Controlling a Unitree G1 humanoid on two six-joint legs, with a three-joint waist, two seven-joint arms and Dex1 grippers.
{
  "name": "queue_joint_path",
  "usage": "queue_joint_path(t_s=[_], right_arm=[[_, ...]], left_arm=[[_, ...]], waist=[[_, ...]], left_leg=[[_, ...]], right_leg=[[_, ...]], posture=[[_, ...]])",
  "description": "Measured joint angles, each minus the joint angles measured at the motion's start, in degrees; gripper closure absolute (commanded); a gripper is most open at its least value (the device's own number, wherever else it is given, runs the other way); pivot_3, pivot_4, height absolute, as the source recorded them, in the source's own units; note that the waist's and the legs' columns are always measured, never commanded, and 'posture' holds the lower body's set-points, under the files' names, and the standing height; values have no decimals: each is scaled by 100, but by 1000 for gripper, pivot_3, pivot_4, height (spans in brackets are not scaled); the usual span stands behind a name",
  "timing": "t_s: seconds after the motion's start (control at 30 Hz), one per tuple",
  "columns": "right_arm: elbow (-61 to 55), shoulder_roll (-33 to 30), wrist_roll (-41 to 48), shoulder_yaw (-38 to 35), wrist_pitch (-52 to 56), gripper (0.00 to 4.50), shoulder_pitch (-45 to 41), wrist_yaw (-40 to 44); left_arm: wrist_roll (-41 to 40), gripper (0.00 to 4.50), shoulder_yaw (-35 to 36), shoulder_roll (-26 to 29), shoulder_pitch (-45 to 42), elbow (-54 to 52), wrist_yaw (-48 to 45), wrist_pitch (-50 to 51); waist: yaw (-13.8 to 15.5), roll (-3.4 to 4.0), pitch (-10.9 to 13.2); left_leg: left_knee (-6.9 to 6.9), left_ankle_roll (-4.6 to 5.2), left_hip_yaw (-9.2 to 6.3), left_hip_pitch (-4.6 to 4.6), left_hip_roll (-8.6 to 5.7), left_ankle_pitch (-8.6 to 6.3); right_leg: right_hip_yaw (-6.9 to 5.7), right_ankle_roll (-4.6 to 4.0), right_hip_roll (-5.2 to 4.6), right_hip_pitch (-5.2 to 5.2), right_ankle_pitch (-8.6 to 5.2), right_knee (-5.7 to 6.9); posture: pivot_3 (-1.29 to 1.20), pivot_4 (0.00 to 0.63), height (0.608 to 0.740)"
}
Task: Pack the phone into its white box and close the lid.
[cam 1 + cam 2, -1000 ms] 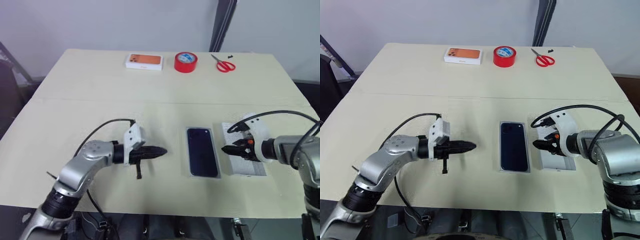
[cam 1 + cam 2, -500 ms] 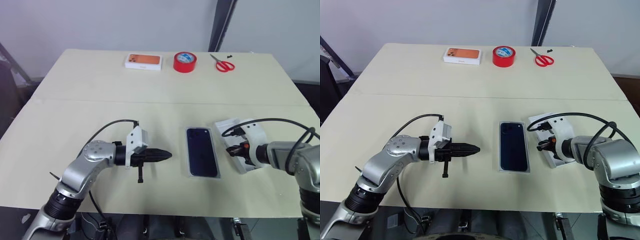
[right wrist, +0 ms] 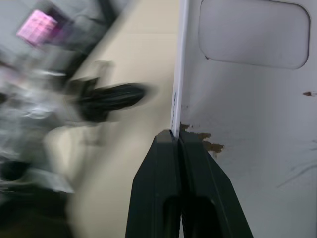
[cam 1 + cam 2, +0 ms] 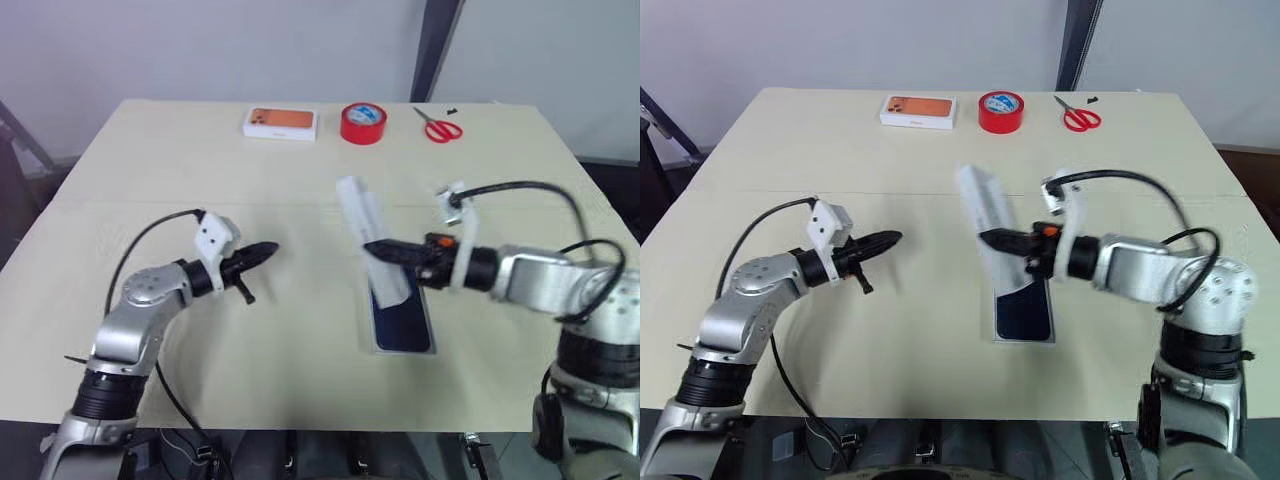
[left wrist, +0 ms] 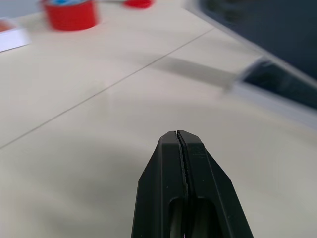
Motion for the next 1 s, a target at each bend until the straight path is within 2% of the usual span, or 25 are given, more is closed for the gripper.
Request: queue_joint_path(t_s=[0.1,0.2,0.3,0.4,0.5,0.7,0.77,0.83,0.93,1.0], right_arm=[[-439,1023,331,644,-943,4430,633,-998],[-791,1372,405,945,-1513,4430,1219,-1893],[-946,1341,473,935,-1797,4430,1503,-2307],[-990,1107,498,799,-1839,3508,1431,-2342],[-929,603,472,624,-1779,2095,1190,-2116],[-583,-1951,455,502,-894,2095,352,-775],[-397,-2429,333,456,-762,2095,238,-489],[-264,-2813,-153,501,-576,2095,200,-62],[-260,-3167,-1057,612,-414,2870,93,627],[-422,-3411,-1800,769,-327,3899,73,1213]], left_arm=[[125,4500,-15,20,-46,31,-7,-154],[161,4500,-39,-15,-46,14,-17,-159],[156,4500,-198,-91,-45,-188,-81,-104],[141,4500,-489,-193,-45,-463,-199,16],[109,4500,-819,-319,-52,-631,-337,199],[113,4500,-1479,-763,-397,-655,-439,485],[140,4500,-1646,-805,-471,-666,-506,498],[214,4500,-1842,-900,-585,-629,-526,508],[283,4500,-2041,-1064,-747,-511,-551,516],[290,4500,-2068,-1168,-837,-455,-559,527]], waist=[[9,2,0],[23,-1,-2],[4,1,-2],[0,2,-3],[-2,7,-1],[30,14,3],[21,10,3],[21,12,4],[24,13,3],[26,13,3]], left_leg=[[2,0,1,0,1,0],[6,4,0,-1,-1,-2],[7,4,2,1,-2,-2],[6,4,1,6,0,-2],[6,4,2,5,0,-2],[7,9,3,2,0,-5],[4,10,2,2,4,-5],[5,10,5,2,5,-5],[7,10,4,2,5,-5],[6,11,4,2,6,-5]], right_leg=[[1,1,0,-2,0,4],[1,1,-2,0,0,2],[2,0,-4,1,0,1],[2,0,-3,3,0,3],[2,-1,-3,2,-1,2],[1,-1,-1,5,-1,-6],[0,-1,3,6,-1,-9],[1,0,4,4,-1,-8],[1,0,5,5,-1,-7],[1,0,5,4,-1,-8]], posture=[[0,150,725],[0,150,725],[0,150,725],[0,150,725],[0,150,725],[0,150,725],[0,150,725],[0,150,725],[0,150,725],[0,150,725]])
